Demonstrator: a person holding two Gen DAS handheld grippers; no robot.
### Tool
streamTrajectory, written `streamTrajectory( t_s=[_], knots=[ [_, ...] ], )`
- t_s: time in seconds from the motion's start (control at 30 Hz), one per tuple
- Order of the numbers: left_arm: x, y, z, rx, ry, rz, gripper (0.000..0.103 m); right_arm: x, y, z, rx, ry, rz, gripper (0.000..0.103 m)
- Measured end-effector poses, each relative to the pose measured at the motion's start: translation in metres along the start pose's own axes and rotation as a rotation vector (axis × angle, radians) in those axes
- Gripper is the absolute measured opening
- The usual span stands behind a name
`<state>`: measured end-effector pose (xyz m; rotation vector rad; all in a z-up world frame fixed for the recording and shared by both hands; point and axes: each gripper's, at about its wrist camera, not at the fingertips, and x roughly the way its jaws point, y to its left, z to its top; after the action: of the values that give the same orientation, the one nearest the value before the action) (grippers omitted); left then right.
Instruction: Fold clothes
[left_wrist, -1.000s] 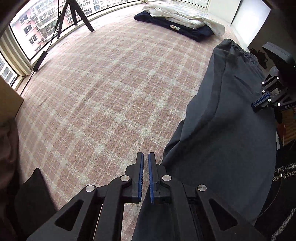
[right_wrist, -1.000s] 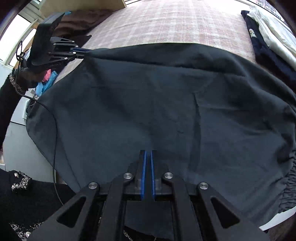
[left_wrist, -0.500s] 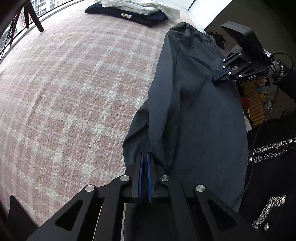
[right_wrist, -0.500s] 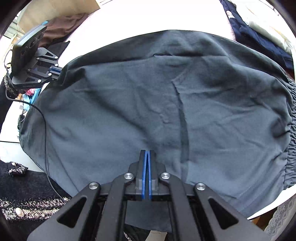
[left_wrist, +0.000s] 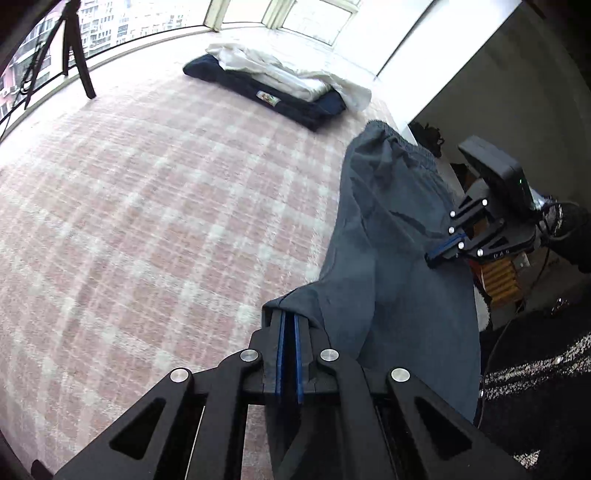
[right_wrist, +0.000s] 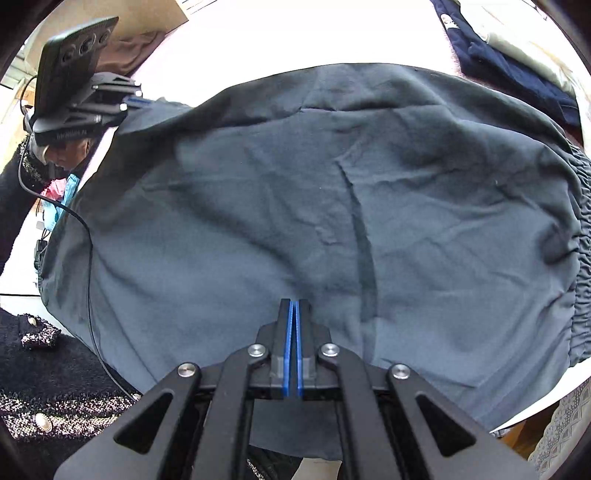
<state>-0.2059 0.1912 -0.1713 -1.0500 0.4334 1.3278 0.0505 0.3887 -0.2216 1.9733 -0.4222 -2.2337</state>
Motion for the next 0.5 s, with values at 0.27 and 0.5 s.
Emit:
streamTrajectory(
  t_s=[0.27, 0.5],
  knots=[
    [-0.014, 0.024, 0.000, -0.018, 0.071, 0.055, 0.022, 0.001, 0.007, 0.008, -0.005, 0.017, -0.013, 0.000],
    [0.022, -0.041, -0.012, 0.101, 0.101, 0.007, 0.031, -0.005, 0.020, 0.024, -0.004, -0.018, -0.061, 0.004]
  ],
)
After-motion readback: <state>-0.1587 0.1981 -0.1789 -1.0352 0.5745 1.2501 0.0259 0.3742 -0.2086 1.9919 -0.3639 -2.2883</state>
